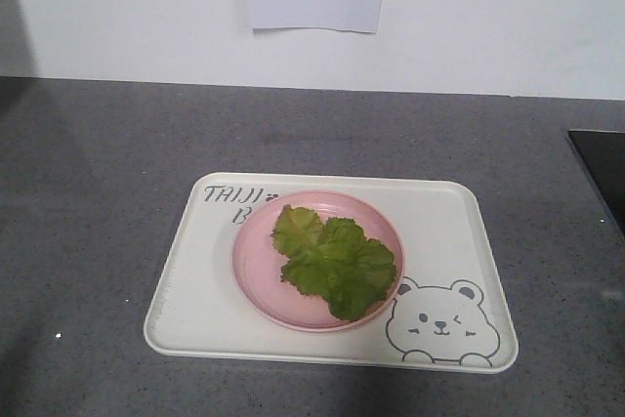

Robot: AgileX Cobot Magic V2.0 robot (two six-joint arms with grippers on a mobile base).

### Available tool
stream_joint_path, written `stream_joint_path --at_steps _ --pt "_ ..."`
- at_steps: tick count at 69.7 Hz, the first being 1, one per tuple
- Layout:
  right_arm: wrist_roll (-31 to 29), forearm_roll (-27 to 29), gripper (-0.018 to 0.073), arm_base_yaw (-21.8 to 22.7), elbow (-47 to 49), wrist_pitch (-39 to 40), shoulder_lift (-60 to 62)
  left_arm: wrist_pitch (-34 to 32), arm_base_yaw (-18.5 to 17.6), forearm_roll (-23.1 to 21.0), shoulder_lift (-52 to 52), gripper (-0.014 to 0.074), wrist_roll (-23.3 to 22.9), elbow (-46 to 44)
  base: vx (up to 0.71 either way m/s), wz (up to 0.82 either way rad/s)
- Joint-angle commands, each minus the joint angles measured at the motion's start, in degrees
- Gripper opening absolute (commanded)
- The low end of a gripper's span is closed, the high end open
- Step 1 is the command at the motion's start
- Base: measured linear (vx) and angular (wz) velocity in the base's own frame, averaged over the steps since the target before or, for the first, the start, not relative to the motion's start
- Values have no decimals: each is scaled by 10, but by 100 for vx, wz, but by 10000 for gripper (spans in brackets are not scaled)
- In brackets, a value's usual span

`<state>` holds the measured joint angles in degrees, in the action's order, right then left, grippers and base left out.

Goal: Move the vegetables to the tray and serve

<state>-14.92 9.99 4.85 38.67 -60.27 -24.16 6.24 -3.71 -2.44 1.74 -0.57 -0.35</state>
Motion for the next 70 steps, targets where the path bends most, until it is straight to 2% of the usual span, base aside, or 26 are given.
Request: stream_joint_path --at_steps 1,17,70 --pt "1 4 -10 -2 14 35 -5 -74 1 0 -22 -6 -22 17 0 0" --pt "1 4 -10 -2 14 29 -3 -71 1 13 -33 -6 -22 33 0 0" --pt "1 4 -10 -2 14 21 -3 -69 1 11 -32 -6 -22 33 0 0"
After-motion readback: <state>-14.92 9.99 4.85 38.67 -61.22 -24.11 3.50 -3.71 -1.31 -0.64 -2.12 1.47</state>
